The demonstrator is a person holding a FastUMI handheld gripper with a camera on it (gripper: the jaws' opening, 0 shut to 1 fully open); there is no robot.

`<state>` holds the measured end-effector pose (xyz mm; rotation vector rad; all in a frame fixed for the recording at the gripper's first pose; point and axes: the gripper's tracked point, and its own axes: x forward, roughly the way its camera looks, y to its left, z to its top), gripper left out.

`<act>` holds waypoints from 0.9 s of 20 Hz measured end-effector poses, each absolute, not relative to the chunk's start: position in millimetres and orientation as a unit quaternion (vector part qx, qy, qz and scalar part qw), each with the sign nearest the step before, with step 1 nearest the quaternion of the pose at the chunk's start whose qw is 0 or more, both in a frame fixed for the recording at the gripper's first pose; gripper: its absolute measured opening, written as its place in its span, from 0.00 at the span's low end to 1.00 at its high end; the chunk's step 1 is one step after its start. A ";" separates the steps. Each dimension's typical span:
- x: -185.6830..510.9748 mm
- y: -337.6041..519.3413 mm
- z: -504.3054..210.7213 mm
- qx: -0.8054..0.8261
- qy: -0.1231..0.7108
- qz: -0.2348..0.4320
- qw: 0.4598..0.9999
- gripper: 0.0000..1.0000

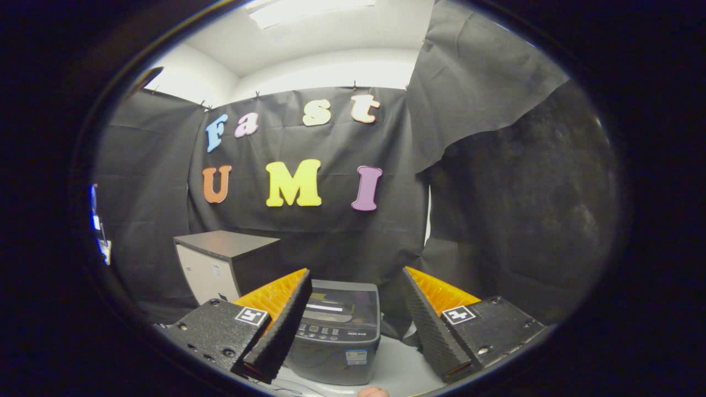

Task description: Put the clothes into the washing machine and then close the washing machine lid.

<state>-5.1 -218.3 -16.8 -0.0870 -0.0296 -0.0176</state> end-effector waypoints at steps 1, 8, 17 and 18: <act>-6.1 -216.4 -15.7 -0.042 -0.014 -0.008 0.999 1.00; -12.3 -213.8 -7.4 -0.042 -0.017 -0.010 0.999 1.00; -8.5 -206.6 -4.9 -0.037 -0.013 -0.014 0.999 1.00; -8.1 -205.5 -4.3 -0.037 -0.014 -0.014 0.999 1.00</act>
